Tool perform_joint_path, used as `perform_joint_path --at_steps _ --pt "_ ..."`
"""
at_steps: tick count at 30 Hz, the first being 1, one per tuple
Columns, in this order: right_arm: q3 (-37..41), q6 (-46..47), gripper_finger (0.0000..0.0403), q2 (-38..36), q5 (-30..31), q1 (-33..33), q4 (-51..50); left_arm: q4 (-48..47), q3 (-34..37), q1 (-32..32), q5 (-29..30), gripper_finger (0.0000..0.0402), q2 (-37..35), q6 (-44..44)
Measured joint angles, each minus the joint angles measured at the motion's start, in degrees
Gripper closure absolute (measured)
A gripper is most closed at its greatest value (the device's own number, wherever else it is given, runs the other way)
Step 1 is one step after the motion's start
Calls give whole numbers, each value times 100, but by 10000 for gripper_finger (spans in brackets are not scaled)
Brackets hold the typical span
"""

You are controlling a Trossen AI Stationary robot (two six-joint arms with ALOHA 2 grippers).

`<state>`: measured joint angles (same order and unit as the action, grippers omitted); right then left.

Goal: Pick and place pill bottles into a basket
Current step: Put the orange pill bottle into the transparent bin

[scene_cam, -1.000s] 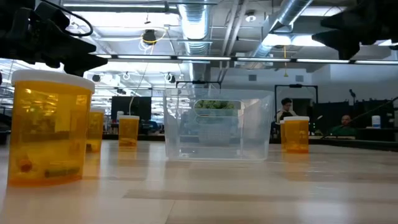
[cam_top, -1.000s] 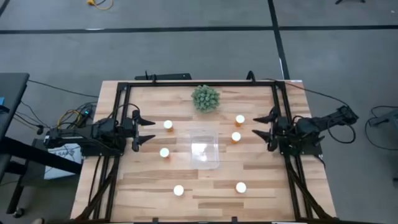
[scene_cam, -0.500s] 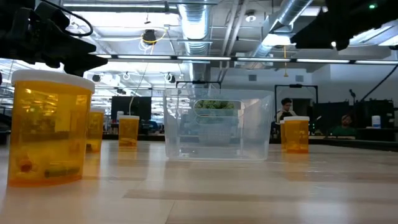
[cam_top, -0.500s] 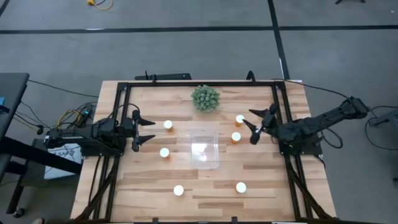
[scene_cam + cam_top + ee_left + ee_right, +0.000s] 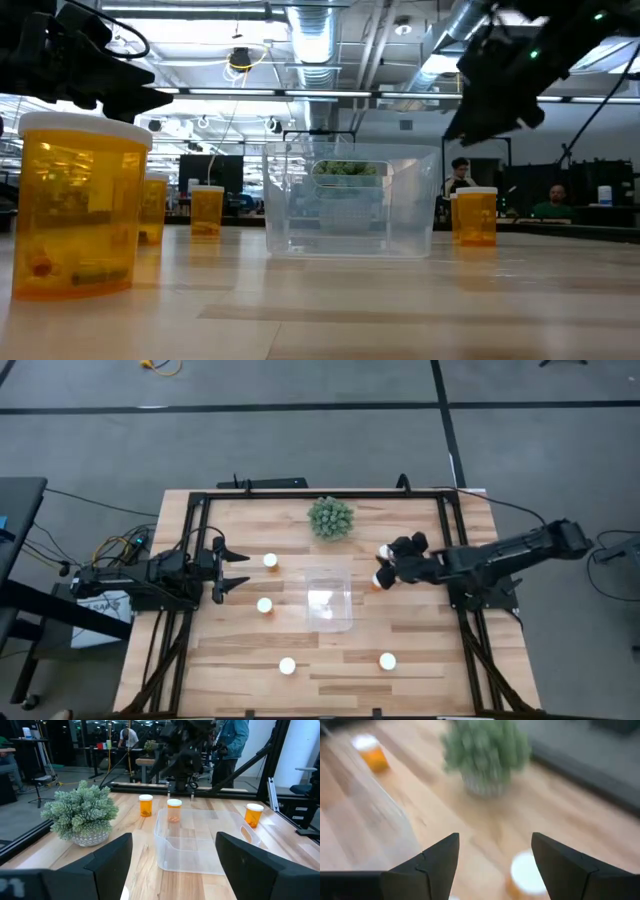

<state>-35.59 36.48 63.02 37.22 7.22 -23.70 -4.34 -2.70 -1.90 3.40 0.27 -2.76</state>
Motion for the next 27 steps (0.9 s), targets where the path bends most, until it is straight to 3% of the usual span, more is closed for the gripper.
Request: perform_joint_path --at_steps 5,11,21,27 --pt "-360 55 158 426 -619 -415 -275 0 0 0 0 125 -1 0" --pt "-876 -298 146 483 -919 -804 -316 0 0 1 0 125 -1 0" --pt "-999 -112 91 644 -1588 -1516 -1389 0 0 0 0 125 0 0" --pt "-1002 -318 59 969 -2178 -1832 -1403 0 0 1 -4 125 0 0"
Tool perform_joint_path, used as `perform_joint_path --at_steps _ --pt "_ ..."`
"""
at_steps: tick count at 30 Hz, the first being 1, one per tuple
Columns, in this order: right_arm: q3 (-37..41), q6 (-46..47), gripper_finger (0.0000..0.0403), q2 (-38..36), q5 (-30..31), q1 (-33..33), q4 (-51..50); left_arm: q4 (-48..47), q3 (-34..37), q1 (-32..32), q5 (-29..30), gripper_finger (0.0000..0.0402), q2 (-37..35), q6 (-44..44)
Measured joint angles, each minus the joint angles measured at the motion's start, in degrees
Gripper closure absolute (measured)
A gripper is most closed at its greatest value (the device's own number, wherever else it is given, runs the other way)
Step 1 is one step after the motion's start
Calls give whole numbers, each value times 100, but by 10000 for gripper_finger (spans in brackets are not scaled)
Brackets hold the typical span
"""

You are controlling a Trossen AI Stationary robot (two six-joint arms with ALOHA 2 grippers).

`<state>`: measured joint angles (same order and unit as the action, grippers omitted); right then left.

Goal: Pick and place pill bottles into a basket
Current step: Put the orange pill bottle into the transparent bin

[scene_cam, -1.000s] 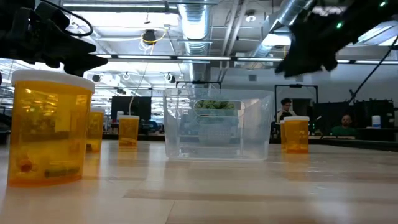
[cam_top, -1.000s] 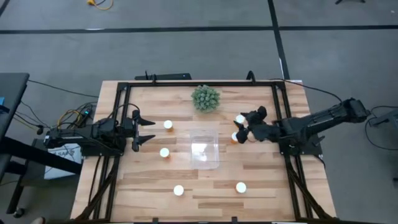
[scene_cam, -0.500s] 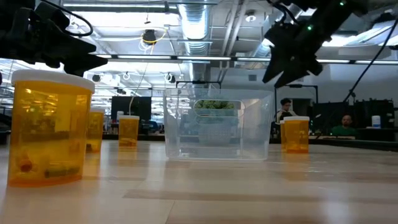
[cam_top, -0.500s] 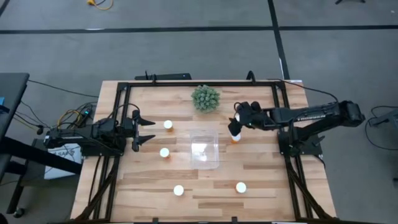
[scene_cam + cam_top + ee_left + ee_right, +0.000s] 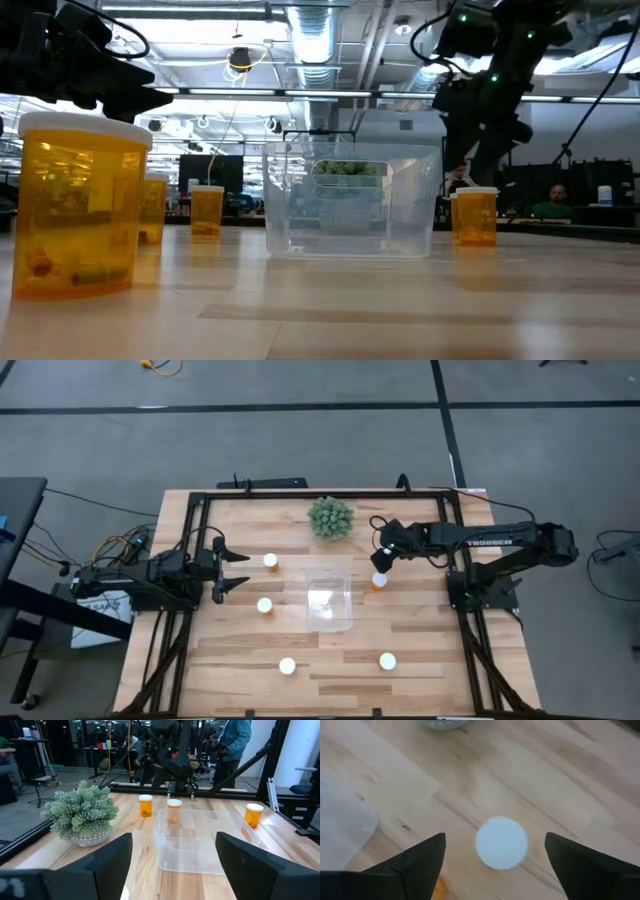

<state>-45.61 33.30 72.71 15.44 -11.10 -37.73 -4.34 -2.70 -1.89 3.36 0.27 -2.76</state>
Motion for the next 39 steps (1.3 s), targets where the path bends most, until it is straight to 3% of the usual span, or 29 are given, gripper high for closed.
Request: perform_joint_path --at_steps 8,24,39 --pt "1 -89 37 438 -50 1 10 0 0 -1 -2 125 0 0" --pt "3 -343 41 1019 -69 -242 199 0 0 0 -7 125 0 0" --pt "3 -337 144 1016 -360 -294 220 0 0 -1 -9 125 0 0"
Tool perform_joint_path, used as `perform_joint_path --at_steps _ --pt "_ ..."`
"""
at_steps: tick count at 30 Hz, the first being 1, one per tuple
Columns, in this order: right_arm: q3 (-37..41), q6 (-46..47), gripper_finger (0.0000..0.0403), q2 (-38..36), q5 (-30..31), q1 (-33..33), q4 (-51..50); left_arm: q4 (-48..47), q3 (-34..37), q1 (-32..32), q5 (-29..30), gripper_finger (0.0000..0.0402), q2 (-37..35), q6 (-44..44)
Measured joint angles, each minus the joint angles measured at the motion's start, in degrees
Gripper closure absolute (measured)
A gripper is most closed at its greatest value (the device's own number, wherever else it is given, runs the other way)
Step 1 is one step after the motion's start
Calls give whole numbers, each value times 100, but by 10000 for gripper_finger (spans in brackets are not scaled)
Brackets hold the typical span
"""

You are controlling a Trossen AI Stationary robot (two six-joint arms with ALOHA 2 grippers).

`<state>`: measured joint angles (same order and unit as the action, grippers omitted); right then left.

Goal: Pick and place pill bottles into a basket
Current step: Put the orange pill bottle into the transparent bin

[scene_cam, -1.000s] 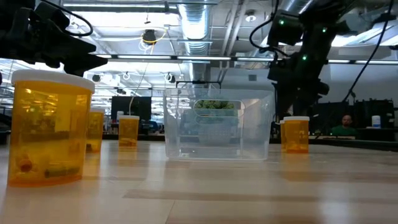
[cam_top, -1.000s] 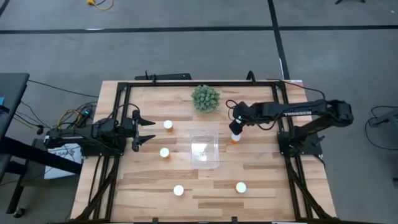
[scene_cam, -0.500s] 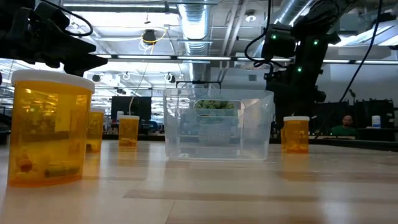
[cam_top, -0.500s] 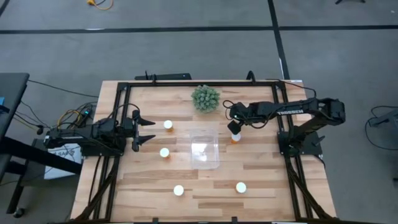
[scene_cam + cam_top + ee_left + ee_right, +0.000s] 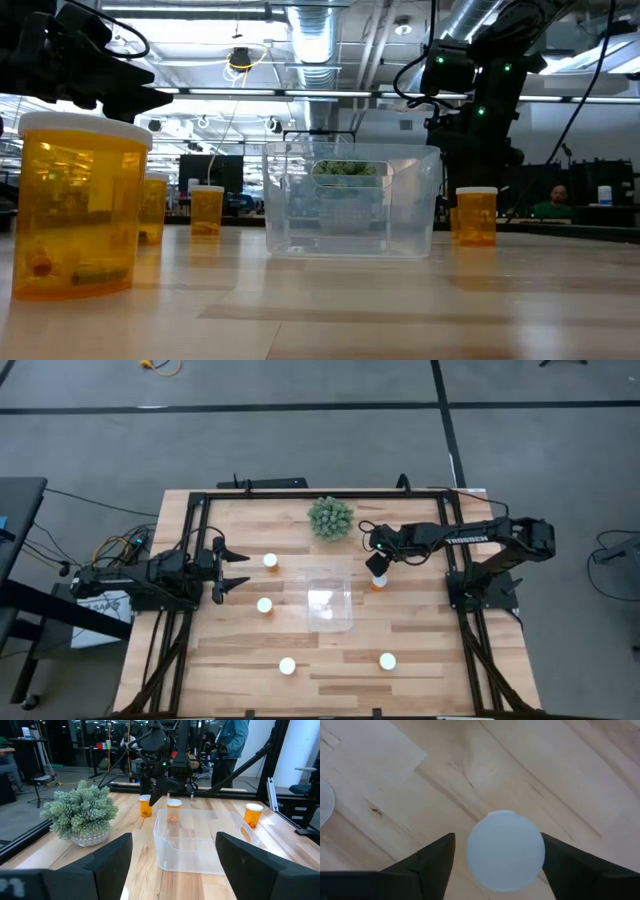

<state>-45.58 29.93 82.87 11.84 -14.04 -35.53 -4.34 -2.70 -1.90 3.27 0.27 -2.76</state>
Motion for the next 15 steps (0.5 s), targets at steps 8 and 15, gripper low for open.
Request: perform_joint_path --at_steps 8,15 --pt "0 0 208 -4 -2 0 14 -1 0 0 -2 125 0 0" --pt "0 -48 191 -97 -153 0 152 -1 0 1 -2 125 0 0"
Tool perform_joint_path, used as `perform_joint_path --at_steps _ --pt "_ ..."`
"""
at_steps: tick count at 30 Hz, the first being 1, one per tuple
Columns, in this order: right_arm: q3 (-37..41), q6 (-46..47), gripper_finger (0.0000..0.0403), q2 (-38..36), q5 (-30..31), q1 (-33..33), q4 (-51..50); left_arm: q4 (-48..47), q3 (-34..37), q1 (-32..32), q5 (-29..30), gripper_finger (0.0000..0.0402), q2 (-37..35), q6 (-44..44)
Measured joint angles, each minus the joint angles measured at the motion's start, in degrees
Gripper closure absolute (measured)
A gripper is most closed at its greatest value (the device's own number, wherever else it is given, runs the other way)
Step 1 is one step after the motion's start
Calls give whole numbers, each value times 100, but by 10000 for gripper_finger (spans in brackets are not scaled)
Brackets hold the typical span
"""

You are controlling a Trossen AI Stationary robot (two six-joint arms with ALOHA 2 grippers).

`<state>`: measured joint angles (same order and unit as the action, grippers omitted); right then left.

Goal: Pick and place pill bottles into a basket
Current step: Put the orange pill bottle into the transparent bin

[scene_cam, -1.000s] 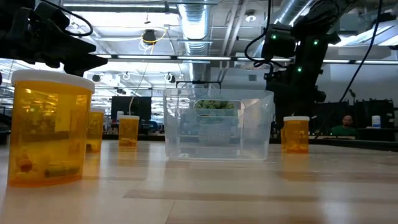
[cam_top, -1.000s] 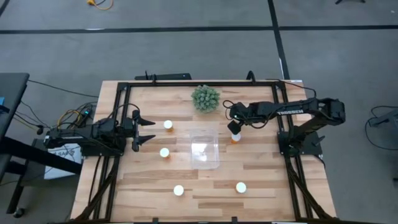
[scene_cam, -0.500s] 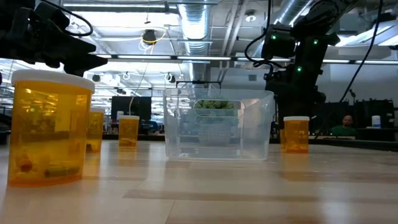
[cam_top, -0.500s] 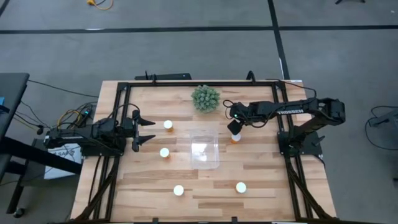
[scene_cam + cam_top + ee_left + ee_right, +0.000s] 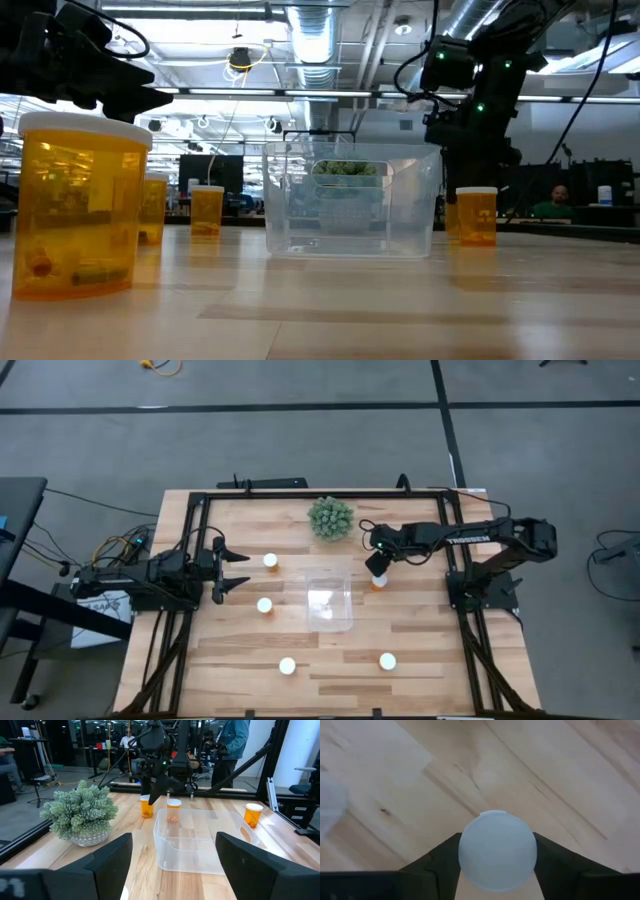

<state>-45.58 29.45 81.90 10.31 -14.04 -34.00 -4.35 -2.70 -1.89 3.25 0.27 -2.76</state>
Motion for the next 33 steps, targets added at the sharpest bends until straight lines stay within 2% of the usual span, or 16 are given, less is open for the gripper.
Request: perform_joint_path --at_steps 9,14,19,27,33 --pt "-272 -117 209 -632 -219 0 542 1 0 -1 2 125 -1 0" --pt "-574 -146 205 -1024 -853 1 1366 -1 0 0 4 125 -2 0" --pt "-953 -250 198 -1192 -1520 128 1777 1 0 0 7 125 -1 0" --pt "-1396 -651 203 -841 -2052 652 1576 1 0 -1 9 125 -2 0" --pt "-1610 -1214 198 -336 -1967 1061 1040 1 0 -1 9 125 -1 0"
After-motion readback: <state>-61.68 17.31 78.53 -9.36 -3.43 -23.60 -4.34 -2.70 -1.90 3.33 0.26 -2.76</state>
